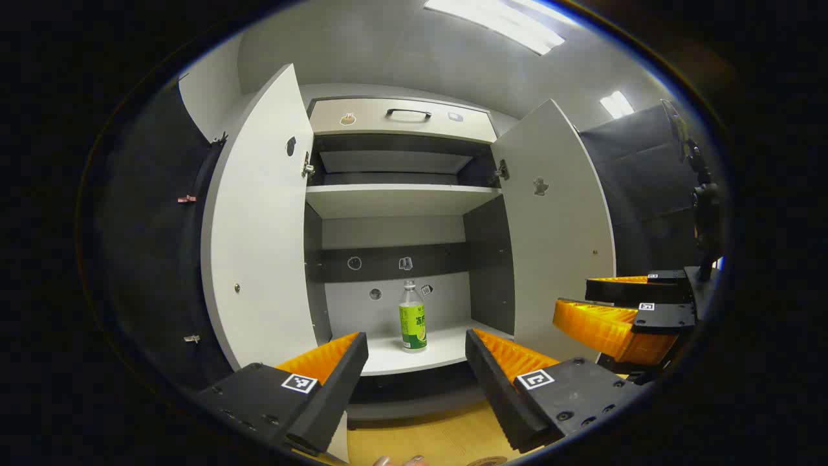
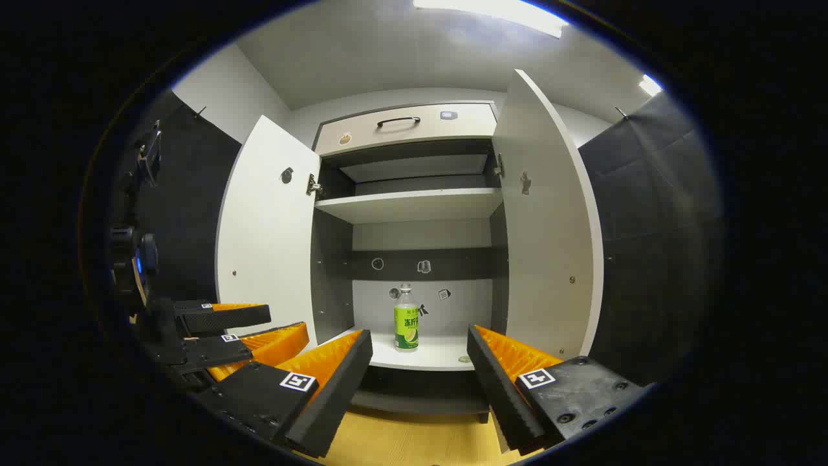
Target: Grasp the bottle in the cabinet with the left hand and place it on the coaster, then close the right door with the right hand and the left door with the left hand.
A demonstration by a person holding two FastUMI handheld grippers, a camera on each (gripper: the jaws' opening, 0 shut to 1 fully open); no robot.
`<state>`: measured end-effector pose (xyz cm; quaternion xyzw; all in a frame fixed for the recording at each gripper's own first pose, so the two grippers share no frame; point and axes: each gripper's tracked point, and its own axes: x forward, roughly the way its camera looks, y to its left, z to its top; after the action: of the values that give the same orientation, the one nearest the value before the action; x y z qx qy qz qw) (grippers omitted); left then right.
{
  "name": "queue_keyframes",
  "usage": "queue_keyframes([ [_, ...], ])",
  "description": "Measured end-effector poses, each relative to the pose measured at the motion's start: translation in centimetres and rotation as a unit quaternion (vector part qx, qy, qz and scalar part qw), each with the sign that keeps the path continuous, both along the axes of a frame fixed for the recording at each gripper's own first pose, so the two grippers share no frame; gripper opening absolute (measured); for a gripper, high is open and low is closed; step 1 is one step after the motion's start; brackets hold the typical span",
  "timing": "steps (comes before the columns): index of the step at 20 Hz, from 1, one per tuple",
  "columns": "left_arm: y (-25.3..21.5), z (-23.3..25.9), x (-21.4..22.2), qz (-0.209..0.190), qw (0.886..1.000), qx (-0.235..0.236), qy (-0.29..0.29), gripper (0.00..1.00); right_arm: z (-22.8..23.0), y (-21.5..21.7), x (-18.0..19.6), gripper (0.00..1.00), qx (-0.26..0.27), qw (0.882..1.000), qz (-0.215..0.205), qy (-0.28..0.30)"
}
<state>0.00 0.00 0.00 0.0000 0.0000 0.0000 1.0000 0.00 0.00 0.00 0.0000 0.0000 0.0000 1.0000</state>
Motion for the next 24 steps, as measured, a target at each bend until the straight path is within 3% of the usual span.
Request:
queue_keyframes([
  [17, 1.2, -1.2, -0.5, -0.004, 1.0, -0.001, 0.014, 0.96, -0.9, 1.9, -0.5, 0.98, 0.001, 1.0, -0.001, 0.01],
  [22, 1.5, -2.1, 1.6, -0.013, 1.0, -0.003, 0.022, 0.99, -1.4, 1.6, -0.1, 0.98, -0.021, 1.0, -0.005, 0.013],
  [24, 1.5, -2.1, 3.4, -0.014, 1.0, -0.003, 0.02, 0.96, -1.7, 0.8, 1.1, 0.98, -0.02, 1.0, -0.003, 0.015],
])
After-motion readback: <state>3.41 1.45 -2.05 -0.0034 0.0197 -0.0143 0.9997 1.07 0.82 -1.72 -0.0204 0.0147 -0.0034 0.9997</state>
